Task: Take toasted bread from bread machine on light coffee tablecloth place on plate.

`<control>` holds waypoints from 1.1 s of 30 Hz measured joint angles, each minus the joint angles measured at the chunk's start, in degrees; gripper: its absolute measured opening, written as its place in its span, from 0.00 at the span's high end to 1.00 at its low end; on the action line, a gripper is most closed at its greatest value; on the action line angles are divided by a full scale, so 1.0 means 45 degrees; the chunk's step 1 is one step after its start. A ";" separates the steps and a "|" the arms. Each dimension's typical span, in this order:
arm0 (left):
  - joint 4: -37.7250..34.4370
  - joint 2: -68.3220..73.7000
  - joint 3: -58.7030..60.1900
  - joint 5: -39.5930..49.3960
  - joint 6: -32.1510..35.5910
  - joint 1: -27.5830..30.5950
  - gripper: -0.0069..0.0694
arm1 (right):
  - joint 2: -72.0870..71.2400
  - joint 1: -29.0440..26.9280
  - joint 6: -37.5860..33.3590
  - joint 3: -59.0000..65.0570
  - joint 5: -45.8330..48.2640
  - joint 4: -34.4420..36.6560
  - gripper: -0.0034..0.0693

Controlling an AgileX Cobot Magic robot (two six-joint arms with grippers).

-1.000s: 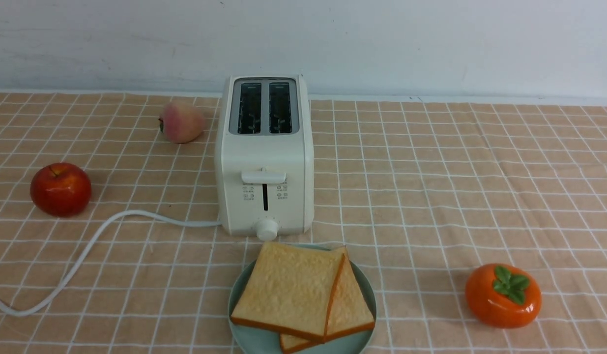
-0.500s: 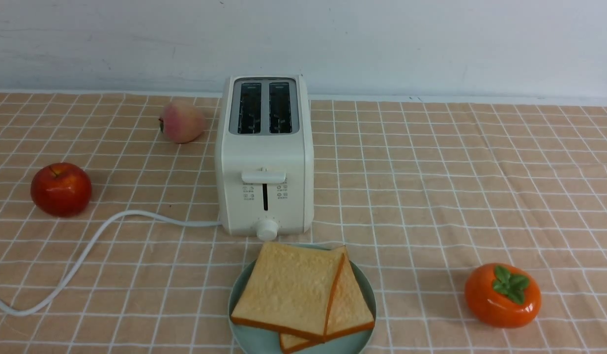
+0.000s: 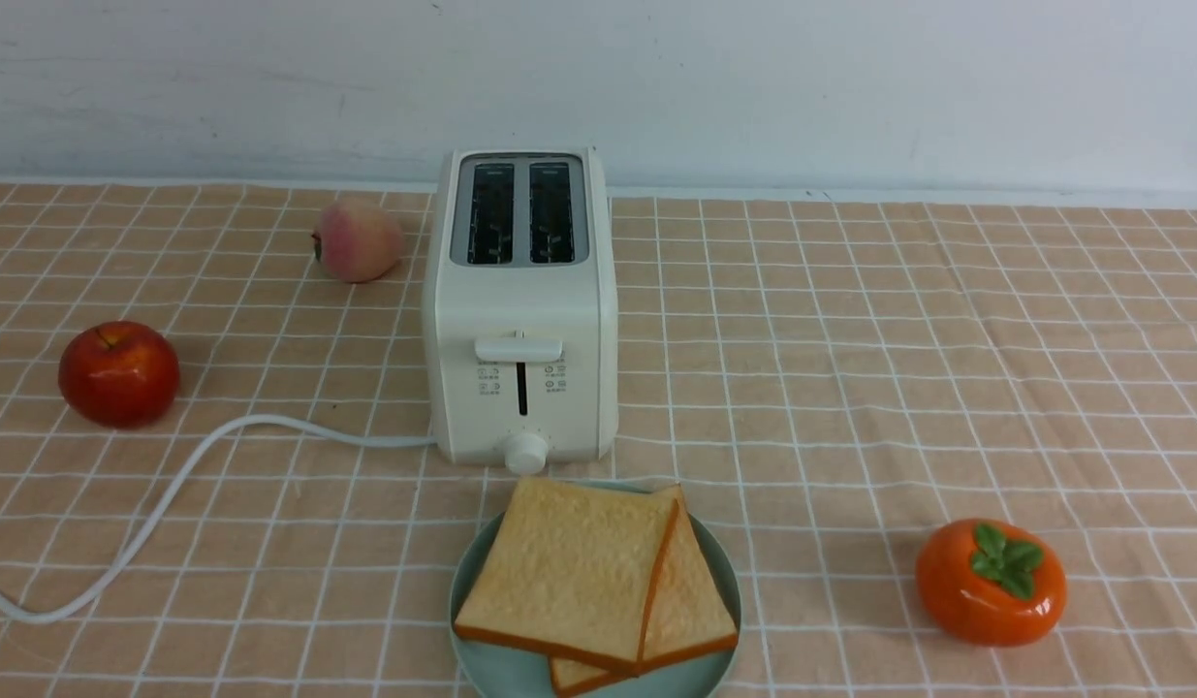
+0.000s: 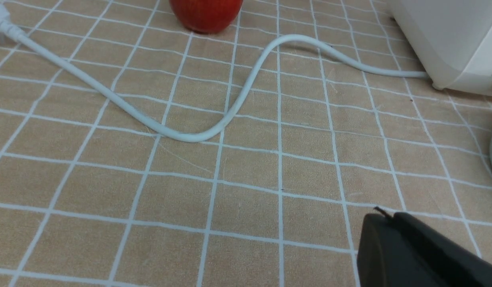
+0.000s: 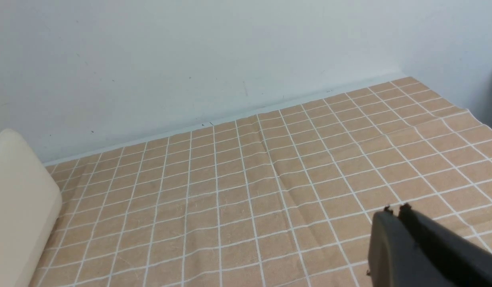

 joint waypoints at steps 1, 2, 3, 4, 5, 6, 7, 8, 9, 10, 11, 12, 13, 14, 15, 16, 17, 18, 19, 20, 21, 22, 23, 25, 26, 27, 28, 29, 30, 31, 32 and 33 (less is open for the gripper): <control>0.0000 0.0000 0.0000 0.0000 0.0000 0.0000 0.91 | 0.0000 0.0000 0.0000 0.0000 0.0000 0.0000 0.92; 0.0000 0.0000 0.0000 0.0000 0.0000 0.0000 0.91 | 0.0000 0.0000 0.0000 0.0000 0.0000 0.0000 0.91; 0.0000 0.0000 0.0000 0.0000 0.0000 0.0000 0.91 | 0.0000 0.0000 0.0000 0.0000 0.0000 0.0000 0.91; 0.0000 0.0000 0.0000 0.0000 0.0000 0.0000 0.90 | 0.0000 0.0000 0.0000 0.0000 0.0000 0.0000 0.91; 0.0000 0.0000 0.0000 0.0000 0.0000 0.0000 0.90 | 0.0000 0.0000 0.0000 0.0000 0.0000 0.0000 0.91; 0.0000 0.0000 0.0000 0.0000 0.0000 0.0000 0.90 | 0.0000 0.0000 0.0000 0.0000 0.0000 0.0000 0.91; 0.0000 0.0000 0.0000 0.0000 0.0000 0.0000 0.90 | 0.0000 0.0000 0.0000 0.0000 0.0000 0.0000 0.91; 0.0000 0.0000 0.0000 0.0000 0.0000 0.0000 0.90 | 0.0000 0.0000 0.0000 0.0000 0.0000 0.0000 0.91; 0.0000 0.0000 0.0000 0.0000 0.0000 0.0000 0.90 | 0.0000 0.0000 0.0000 0.0000 0.0000 0.0000 0.91; 0.0000 0.0000 0.0000 0.0000 0.0014 0.0000 0.90 | 0.0000 0.0000 0.0000 0.0000 0.0000 -0.0032 0.90; 0.0000 0.0000 0.0000 0.0000 0.0024 0.0000 0.90 | 0.0000 0.0000 0.0000 0.0000 0.0013 -0.0157 0.90; 0.0000 0.0000 0.0000 0.0000 0.0024 0.0000 0.90 | 0.0000 0.0000 -0.0014 0.0000 0.0023 -0.0303 0.90; 0.0000 0.0000 0.0000 0.0000 0.0024 0.0000 0.90 | 0.0000 0.0000 -0.0012 0.0000 0.0039 -0.0370 0.90; -0.0010 0.0000 0.0000 0.0005 0.0024 0.0000 0.90 | 0.0000 0.0000 -0.0063 0.0000 0.0067 -0.0516 0.90; -0.0010 0.0000 0.0000 0.0005 0.0024 0.0000 0.90 | 0.0000 0.0000 -0.0097 0.0000 0.0082 -0.0537 0.89; -0.0010 0.0000 0.0000 0.0005 0.0024 0.0000 0.90 | 0.0000 0.0000 -0.0149 0.0000 0.0082 -0.0524 0.89; -0.0010 0.0000 0.0000 0.0005 0.0024 0.0000 0.90 | 0.0000 0.0000 -0.0370 0.0000 0.0000 -0.0457 0.89; -0.0010 0.0000 0.0000 0.0005 0.0024 0.0000 0.90 | 0.0000 0.0000 -0.0566 0.0000 -0.0079 -0.0344 0.89; -0.0010 0.0000 0.0000 0.0005 0.0024 0.0000 0.90 | 0.0000 0.0000 -0.0829 0.0000 -0.0176 -0.0167 0.89; -0.0010 0.0000 0.0000 0.0005 0.0024 0.0000 0.90 | 0.0000 0.0000 -0.1287 0.0000 -0.0331 0.0174 0.88; -0.0010 0.0000 0.0000 0.0005 0.0024 0.0000 0.90 | 0.0000 0.0000 -0.1888 0.0000 -0.0496 0.0611 0.88; -0.0010 0.0000 0.0000 0.0005 0.0024 0.0000 0.90 | 0.0000 0.0000 -0.2466 0.0000 -0.0602 0.1022 0.88; -0.0010 0.0000 0.0000 0.0005 0.0024 0.0000 0.90 | 0.0000 0.0000 -0.3125 0.0000 -0.0744 0.1489 0.88; -0.0010 0.0000 0.0000 0.0015 0.0028 0.0000 0.90 | 0.0000 0.0000 -0.5225 0.0000 -0.0938 0.3060 0.88; -0.0010 0.0000 0.0000 0.0015 0.0028 0.0000 0.90 | 0.0000 -0.0030 -0.6336 0.0000 -0.1028 0.3893 0.88; -0.0010 0.0000 0.0000 0.0015 0.0028 0.0000 0.89 | 0.0000 -0.0112 -0.7542 0.0000 -0.1110 0.4775 0.88; -0.0010 0.0000 0.0000 0.0015 0.0028 0.0000 0.89 | 0.0000 -0.0242 -0.8538 0.0000 -0.1191 0.5498 0.87; -0.0010 0.0000 0.0000 0.0015 0.0028 0.0000 0.89 | 0.0000 -0.0427 -0.9822 0.0000 -0.1323 0.6444 0.87; -0.0010 0.0000 0.0000 0.0015 0.0028 0.0000 0.89 | 0.0000 -0.0624 -1.0872 0.0000 -0.1458 0.7236 0.87; -0.0010 0.0000 0.0000 0.0015 0.0028 0.0000 0.89 | 0.0000 -0.0929 -1.2210 0.0000 -0.1661 0.8269 0.87; -0.0010 0.0000 0.0000 0.0015 0.0028 0.0000 0.89 | -0.0018 -0.1299 -1.3537 0.0000 -0.1863 0.9341 0.87; -0.0010 0.0000 0.0000 0.0015 0.0028 0.0000 0.89 | -0.0070 -0.1630 -1.4835 0.0000 -0.2053 1.0439 0.87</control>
